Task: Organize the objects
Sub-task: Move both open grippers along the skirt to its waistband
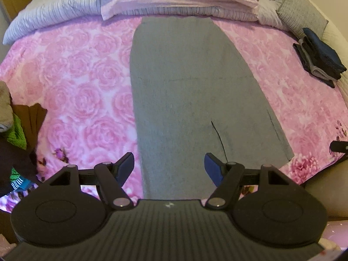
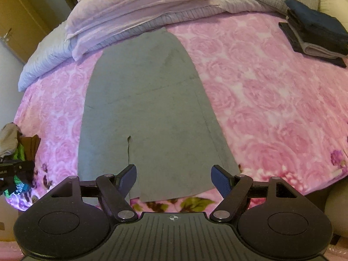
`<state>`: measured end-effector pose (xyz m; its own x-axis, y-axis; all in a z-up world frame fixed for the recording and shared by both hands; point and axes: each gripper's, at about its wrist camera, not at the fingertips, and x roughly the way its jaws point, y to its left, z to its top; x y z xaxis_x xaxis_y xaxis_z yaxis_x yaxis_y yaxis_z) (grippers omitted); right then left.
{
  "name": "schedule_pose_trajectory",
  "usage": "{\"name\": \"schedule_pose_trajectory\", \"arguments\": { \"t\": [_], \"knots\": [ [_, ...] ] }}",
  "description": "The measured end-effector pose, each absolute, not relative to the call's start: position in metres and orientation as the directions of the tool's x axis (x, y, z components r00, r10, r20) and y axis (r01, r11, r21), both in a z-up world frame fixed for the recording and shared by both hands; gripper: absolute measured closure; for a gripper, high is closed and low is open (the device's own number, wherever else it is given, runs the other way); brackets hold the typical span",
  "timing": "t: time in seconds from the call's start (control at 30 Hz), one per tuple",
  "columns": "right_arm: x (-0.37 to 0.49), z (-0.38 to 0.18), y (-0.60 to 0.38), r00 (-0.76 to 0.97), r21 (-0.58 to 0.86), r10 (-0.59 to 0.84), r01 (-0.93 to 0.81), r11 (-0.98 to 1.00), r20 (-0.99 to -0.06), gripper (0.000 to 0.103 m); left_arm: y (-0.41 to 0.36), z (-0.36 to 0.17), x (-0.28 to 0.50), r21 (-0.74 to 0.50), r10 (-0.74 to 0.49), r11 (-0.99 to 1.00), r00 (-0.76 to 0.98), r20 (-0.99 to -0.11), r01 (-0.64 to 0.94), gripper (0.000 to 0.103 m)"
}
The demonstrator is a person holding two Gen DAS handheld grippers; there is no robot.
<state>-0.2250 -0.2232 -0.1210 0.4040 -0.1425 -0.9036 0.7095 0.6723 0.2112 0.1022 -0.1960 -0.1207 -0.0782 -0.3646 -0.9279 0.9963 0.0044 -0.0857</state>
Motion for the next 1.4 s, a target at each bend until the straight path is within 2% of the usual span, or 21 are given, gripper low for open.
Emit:
{"name": "schedule_pose_trajectory", "arguments": {
  "t": [0.2,0.6,0.97,1.17,1.3,1.4],
  "knots": [
    [-0.201,-0.140,-0.243,0.384,0.213,-0.100,0.690,0.692,-0.918,0.030,-0.207,-0.139,0.104,-0.089,-0.323,0.040,-0.071,-0.944,0.995,0.035],
    [-0.128,-0.182,-0.309,0.379,0.252,0.034,0.543,0.801,-0.925,0.030,-0.257,-0.170,0.092,-0.071,-0.289,0.175,-0.017,-0.957,0.982,0.036],
    [-0.076,-0.239,-0.390,0.371,0.224,0.051,0.438,0.871,-0.927,0.031,-0.333,-0.234,0.081,-0.089,-0.294,0.163,-0.038,-0.955,0.983,0.043],
    [-0.028,-0.284,-0.436,0.414,0.219,0.052,0.368,0.904,-0.909,0.038,-0.402,-0.280,0.110,-0.126,-0.374,0.107,-0.078,-0.924,0.986,0.049],
    [0.019,-0.314,-0.477,0.451,0.220,0.052,0.328,0.919,-0.891,0.040,-0.472,-0.311,0.143,-0.136,-0.437,0.045,-0.103,-0.893,0.990,0.055],
    [0.060,-0.326,-0.512,0.493,0.196,0.022,0.305,0.932,-0.870,0.040,-0.533,-0.325,0.169,-0.133,-0.490,0.008,-0.112,-0.864,0.991,0.055]
  ]
}}
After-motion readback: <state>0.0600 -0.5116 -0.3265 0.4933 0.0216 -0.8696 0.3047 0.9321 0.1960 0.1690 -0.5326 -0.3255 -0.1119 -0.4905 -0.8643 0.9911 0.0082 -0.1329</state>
